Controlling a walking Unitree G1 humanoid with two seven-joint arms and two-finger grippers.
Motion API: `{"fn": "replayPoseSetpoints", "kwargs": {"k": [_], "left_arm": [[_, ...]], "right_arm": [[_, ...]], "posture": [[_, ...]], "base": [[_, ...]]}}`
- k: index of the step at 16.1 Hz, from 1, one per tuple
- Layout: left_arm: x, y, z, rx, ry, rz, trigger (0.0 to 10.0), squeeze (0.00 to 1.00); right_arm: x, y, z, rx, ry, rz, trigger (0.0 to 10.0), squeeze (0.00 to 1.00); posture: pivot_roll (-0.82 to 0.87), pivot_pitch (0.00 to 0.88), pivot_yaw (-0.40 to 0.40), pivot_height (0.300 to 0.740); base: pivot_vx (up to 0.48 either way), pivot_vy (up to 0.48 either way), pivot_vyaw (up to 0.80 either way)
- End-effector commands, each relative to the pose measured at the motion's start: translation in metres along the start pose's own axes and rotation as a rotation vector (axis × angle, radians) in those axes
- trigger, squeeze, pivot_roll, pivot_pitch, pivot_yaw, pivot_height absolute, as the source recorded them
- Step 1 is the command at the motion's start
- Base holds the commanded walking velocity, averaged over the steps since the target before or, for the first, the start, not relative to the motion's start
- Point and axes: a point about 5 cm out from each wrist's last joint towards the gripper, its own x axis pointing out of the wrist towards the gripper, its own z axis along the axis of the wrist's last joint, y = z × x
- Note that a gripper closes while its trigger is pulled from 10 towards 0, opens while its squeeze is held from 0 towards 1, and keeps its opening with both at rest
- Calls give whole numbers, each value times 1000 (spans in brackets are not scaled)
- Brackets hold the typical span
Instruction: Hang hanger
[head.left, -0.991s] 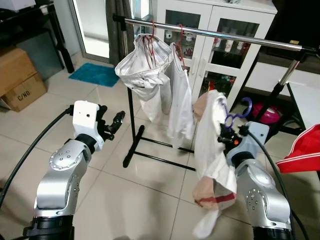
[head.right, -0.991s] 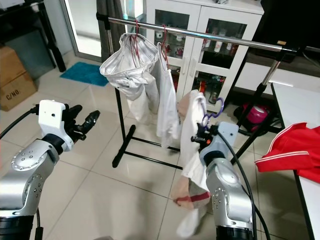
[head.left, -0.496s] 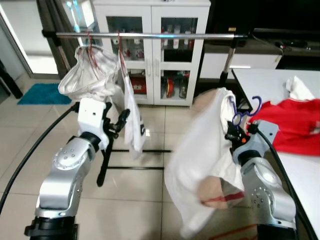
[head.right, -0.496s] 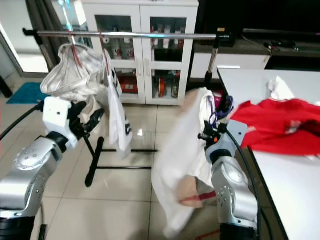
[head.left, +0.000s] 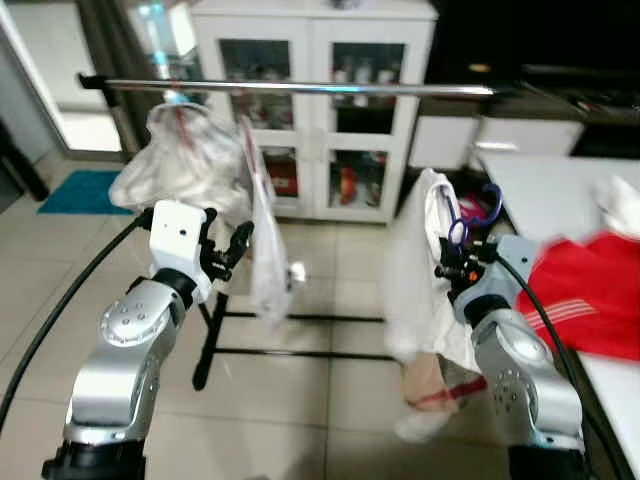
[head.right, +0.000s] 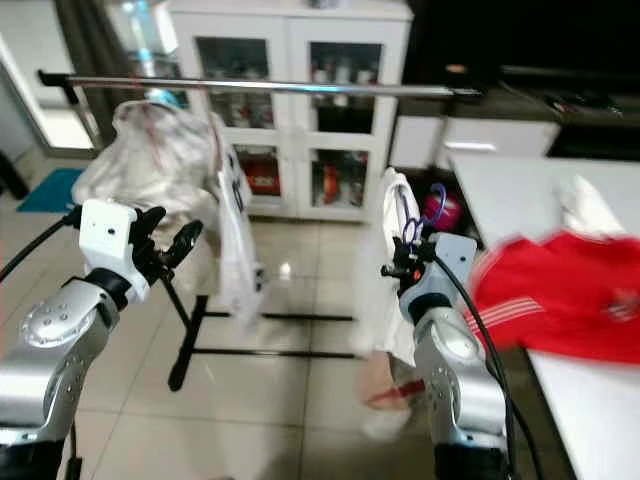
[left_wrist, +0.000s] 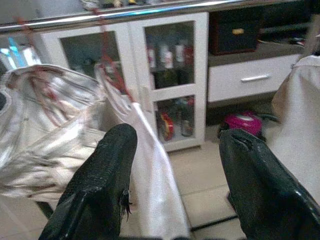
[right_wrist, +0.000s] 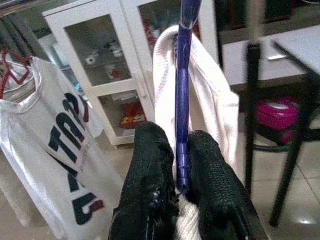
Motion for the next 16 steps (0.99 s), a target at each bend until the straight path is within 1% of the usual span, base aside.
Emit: {"fn": "replayPoseSetpoints", "kwargs": {"k": [1, 3, 4, 5, 6, 7, 11, 14, 16], "left_arm": [[-2, 4, -1, 5, 11, 25, 10000, 0], [-2, 2, -1, 8, 11, 19, 10000, 0], [-2, 1, 0, 9, 10, 13, 10000, 0], [-2, -1, 0, 16, 10, 6, 10000, 0], [-2, -2, 0, 20, 11, 2, 10000, 0], [-2, -2, 0, 22, 11, -1, 10000, 0], [-3, -3, 2, 38, 6, -12, 10000, 0], [-5, -7, 0, 39, 9, -18, 10000, 0], [-5, -7, 0, 40, 10, -17, 10000, 0]], "right_arm": [[3, 11, 13, 10, -58, 31, 10000, 0], [3, 13, 16, -25, -76, 55, 10000, 0], [2, 18, 16, -42, -73, 91, 10000, 0], [1, 23, 16, 10, -81, 133, 10000, 0], [1, 26, 16, 30, -85, 155, 10000, 0], [1, 28, 17, 25, -85, 164, 10000, 0], [1, 33, 17, -34, -91, 211, 10000, 0], [-2, 39, 20, -80, -97, 283, 10000, 0], [-2, 43, 23, -108, -110, 305, 10000, 0]], "posture": [[-6, 0, 2, 740], [-7, 0, 5, 740], [-7, 0, 4, 740], [-4, 0, 2, 740], [-4, 0, 2, 740], [-4, 0, 2, 740], [1, 0, -1, 740], [-1, 0, -7, 740], [-1, 0, -7, 740]], "base": [[356, 0, 800], [354, 0, 800], [356, 0, 575], [352, 0, 0], [352, 0, 0], [352, 0, 0], [352, 0, 0], [351, 0, 0], [349, 0, 0]]}}
